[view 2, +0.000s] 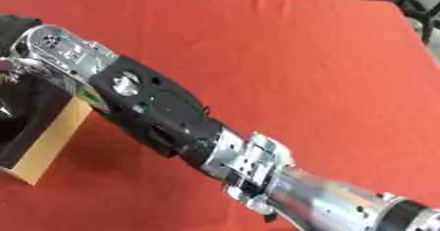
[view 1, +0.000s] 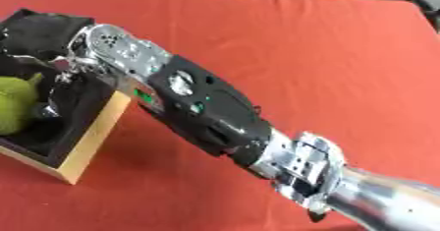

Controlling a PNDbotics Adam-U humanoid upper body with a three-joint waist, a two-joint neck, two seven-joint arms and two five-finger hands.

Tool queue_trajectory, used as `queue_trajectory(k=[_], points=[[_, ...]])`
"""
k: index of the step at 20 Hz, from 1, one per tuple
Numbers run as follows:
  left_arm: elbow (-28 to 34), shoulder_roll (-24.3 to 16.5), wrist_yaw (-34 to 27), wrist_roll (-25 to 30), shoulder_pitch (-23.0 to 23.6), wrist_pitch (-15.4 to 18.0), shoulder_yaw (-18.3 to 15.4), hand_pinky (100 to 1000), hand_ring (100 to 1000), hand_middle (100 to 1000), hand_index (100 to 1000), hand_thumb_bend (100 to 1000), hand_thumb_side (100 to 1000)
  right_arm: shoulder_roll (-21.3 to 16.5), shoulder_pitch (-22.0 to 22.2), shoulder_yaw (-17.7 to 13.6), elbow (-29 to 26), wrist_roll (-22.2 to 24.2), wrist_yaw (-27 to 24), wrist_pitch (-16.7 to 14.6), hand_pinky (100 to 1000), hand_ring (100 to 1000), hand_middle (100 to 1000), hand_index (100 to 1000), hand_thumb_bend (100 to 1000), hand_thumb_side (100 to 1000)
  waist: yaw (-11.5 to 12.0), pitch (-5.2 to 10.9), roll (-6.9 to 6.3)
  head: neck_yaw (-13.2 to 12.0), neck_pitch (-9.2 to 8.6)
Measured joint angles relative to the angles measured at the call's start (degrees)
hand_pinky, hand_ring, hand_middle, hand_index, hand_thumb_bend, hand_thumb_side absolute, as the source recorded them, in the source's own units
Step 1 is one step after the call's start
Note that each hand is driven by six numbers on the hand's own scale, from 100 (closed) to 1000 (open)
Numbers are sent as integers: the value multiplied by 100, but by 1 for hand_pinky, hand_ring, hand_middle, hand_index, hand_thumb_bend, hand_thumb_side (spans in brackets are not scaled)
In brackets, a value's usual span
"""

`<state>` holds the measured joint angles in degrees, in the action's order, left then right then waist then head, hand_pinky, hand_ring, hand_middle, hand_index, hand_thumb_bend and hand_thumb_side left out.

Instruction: Pick up objects on the table and place them in the box.

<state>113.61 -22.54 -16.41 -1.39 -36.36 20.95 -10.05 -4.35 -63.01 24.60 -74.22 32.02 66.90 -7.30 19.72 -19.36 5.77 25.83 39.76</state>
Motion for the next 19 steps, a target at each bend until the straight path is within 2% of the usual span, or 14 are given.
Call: queue_trajectory(k=[3, 5, 6, 7, 11, 15, 19], points=[[0, 1, 0, 0, 2, 0, 0, 663, 579, 540, 676, 199, 100, -17, 0, -70, -214, -15, -49, 74, 896, 945, 858, 933, 301, 216, -14, 0, -7, 1, -1], [0, 1, 0, -5, 6, 3, 0, 663, 579, 540, 676, 203, 100, -78, -16, -179, -478, -109, -216, 205, 882, 921, 828, 921, 205, 100, -30, 5, -14, -1, -1], [0, 1, 0, -8, 11, 4, -1, 663, 579, 540, 676, 202, 100, -127, -45, -255, -645, -198, -352, 301, 879, 909, 807, 916, 124, 100, -41, 10, -18, -5, 0], [0, 1, 0, -15, 15, 3, -2, 663, 580, 541, 676, 202, 100, -186, -79, -342, -834, -311, -547, 412, 875, 902, 787, 912, 100, 100, -54, 22, -20, -9, 0], [0, 1, 14, -44, 57, -6, -28, 663, 580, 541, 676, 202, 100, -554, -173, -668, -1638, -962, -1890, 859, 863, 892, 765, 898, 100, 100, -107, 54, -20, -61, 4], [1, -2, 34, -69, 112, -12, -45, 664, 580, 541, 676, 198, 100, -1214, -144, -931, -2372, -1504, -3298, 1115, 855, 883, 752, 888, 100, 100, -195, 74, -20, -172, 52], [1, -7, 65, -100, 172, -20, -74, 665, 580, 540, 676, 189, 100, -1846, 108, -1207, -2944, -1976, -4410, 1341, 845, 869, 738, 878, 100, 100, -292, 92, -31, -313, 75]])
